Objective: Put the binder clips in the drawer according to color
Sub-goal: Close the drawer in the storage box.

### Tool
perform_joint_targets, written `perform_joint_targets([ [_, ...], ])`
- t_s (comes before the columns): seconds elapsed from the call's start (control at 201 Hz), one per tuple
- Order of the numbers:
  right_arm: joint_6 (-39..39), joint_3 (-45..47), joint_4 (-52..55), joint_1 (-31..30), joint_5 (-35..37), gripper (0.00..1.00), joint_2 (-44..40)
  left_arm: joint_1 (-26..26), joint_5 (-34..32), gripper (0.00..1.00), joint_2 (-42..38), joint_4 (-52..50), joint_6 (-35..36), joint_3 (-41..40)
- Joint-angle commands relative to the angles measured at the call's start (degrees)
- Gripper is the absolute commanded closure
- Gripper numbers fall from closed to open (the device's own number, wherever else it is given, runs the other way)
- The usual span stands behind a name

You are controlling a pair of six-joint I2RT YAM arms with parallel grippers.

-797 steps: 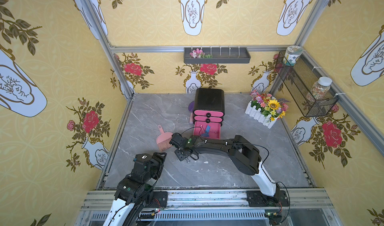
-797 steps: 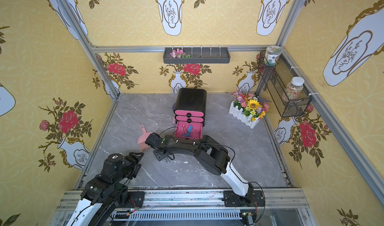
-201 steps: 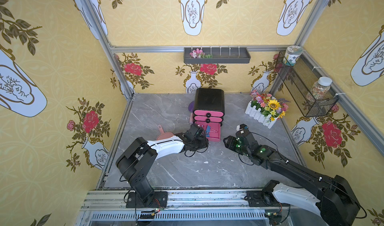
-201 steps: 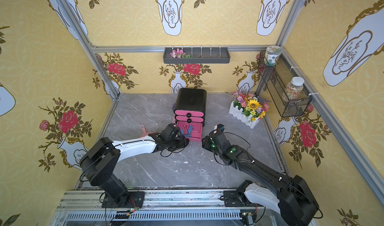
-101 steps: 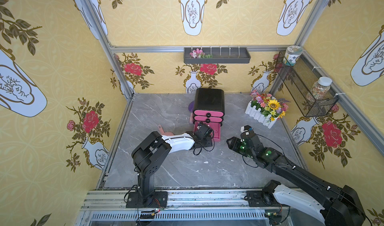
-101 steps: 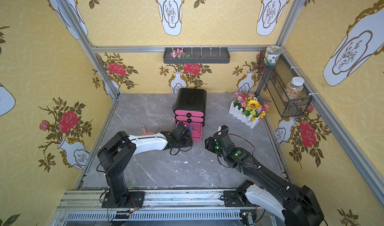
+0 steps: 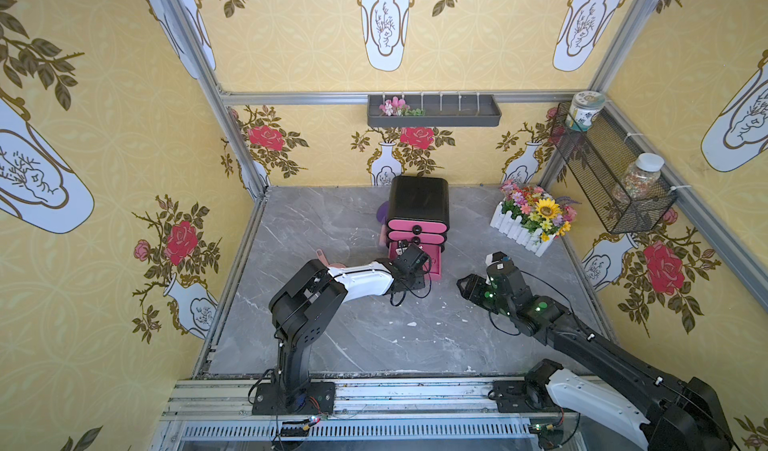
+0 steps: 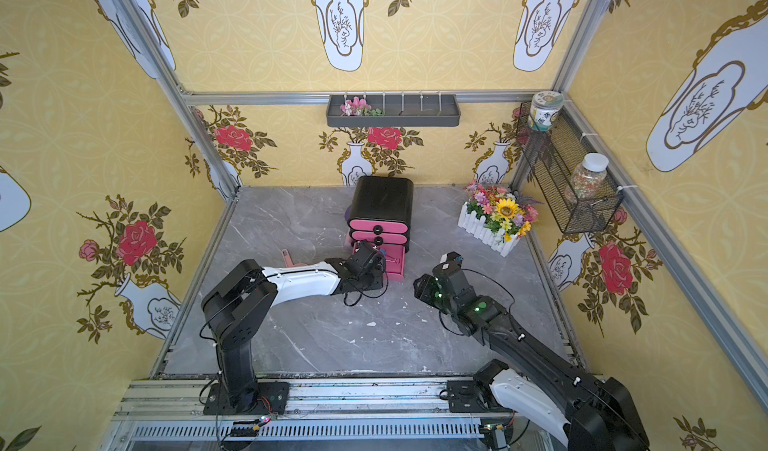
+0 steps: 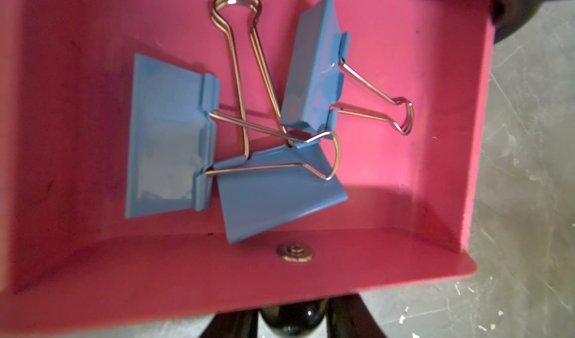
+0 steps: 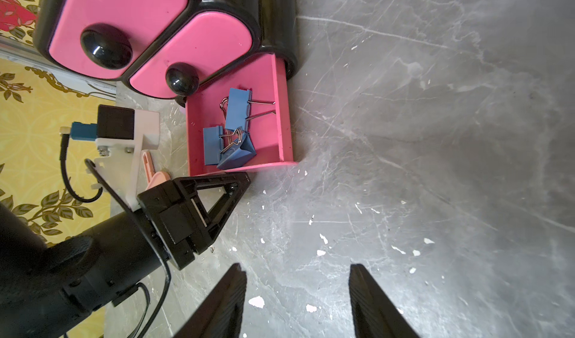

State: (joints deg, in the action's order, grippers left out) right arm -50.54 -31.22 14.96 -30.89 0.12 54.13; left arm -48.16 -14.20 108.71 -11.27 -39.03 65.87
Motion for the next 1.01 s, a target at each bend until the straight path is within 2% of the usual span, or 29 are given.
perform_joint_targets([
  [0.0, 0.72, 0.32, -1.34, 0.13, -0.44, 0.42, -0.16, 0.0, -3.16, 0.68, -1.51, -0.33, 0.69, 0.48],
  [0.463, 1.23, 0.44, -1.12, 0.83, -1.04, 0.42, -0.75, 0.09, -4.91, 0.69, 3.1, -3.01, 2.11, 8.18],
  [1.001, 2.04, 0.69, -1.69, 2.28, -2.76, 0.42, 0.07, 2.37, -3.91, 0.69, 4.04, -1.33, -0.45, 6.42],
])
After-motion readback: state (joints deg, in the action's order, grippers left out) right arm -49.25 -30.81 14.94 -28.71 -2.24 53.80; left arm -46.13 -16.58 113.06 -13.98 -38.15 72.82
